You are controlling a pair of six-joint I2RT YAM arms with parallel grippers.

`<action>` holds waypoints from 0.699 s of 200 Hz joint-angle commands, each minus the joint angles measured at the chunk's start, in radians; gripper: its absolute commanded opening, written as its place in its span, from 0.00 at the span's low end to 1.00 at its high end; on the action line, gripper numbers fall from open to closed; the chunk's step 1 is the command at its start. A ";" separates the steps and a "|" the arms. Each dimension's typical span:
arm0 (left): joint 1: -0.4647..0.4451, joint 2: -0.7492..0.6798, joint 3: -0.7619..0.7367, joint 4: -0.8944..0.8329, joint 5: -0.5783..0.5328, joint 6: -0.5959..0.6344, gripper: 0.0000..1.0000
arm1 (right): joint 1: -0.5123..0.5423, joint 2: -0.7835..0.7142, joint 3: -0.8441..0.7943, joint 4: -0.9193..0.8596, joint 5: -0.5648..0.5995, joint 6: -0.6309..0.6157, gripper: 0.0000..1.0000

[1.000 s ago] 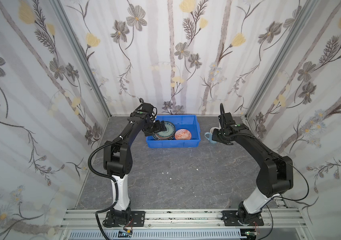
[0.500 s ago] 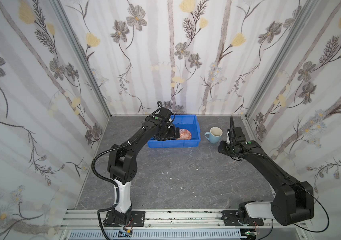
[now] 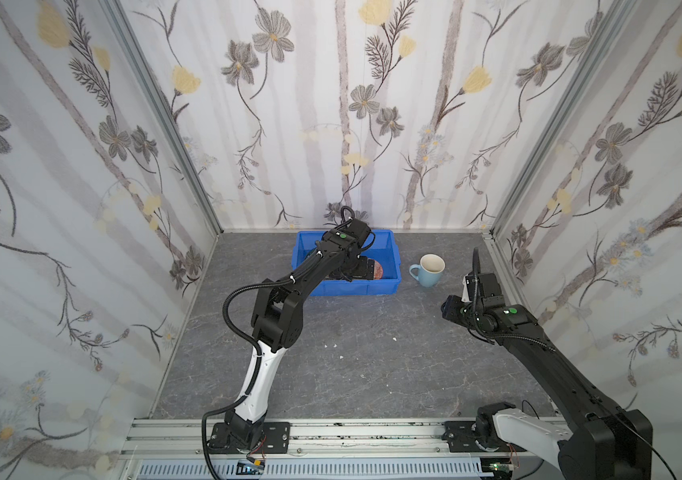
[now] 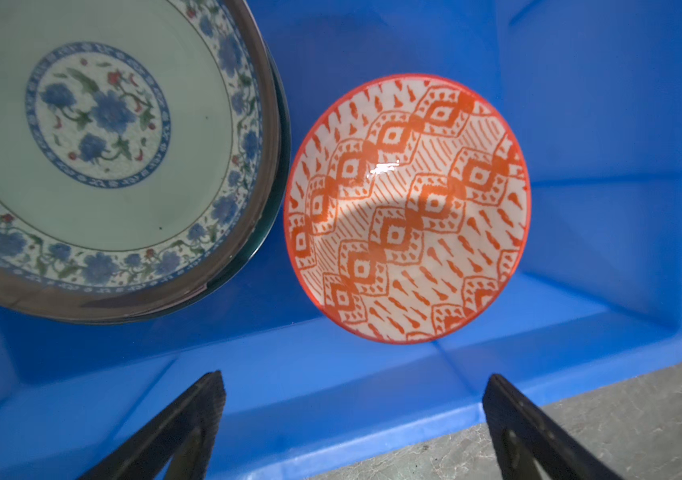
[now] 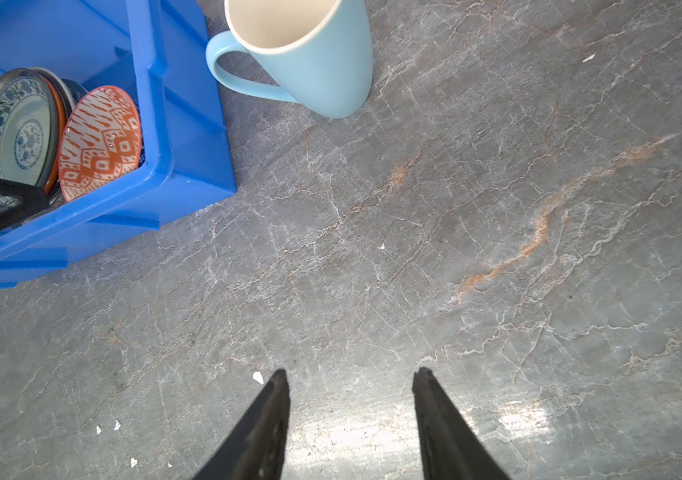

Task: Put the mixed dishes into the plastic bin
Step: 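Move the right gripper toward the blue mug while the left hovers over the bin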

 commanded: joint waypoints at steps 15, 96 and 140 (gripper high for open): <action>-0.006 -0.003 -0.016 -0.067 -0.047 0.005 1.00 | 0.001 -0.040 -0.038 0.015 0.002 0.014 0.50; -0.046 -0.066 -0.141 -0.055 -0.033 -0.058 0.95 | -0.002 -0.025 -0.031 0.014 -0.006 -0.029 0.50; -0.090 -0.121 -0.210 -0.051 -0.026 -0.095 0.95 | -0.009 -0.015 -0.030 0.023 -0.015 -0.054 0.50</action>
